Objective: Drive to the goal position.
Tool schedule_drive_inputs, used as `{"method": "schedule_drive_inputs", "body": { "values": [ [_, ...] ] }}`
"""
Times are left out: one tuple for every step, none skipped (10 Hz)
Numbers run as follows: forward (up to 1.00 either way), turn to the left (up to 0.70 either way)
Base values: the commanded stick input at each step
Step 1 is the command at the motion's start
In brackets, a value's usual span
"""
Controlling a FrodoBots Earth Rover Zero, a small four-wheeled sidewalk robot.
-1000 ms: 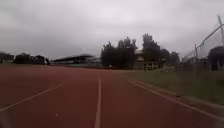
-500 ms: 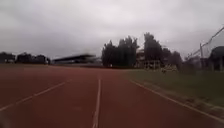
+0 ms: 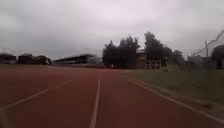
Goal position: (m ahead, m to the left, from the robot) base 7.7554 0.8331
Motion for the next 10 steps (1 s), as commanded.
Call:
{"method": "schedule_drive_inputs", "body": {
  "values": [
    [0.7,0.0],
    [0.7,0.0],
    [0.7,0.0],
    [0.7,0.0],
    [0.7,0.0],
    [0.7,0.0],
    [0.7,0.0],
    [0.7,0.0],
    [0.7,0.0],
    [0.7,0.0]
  ]
}}
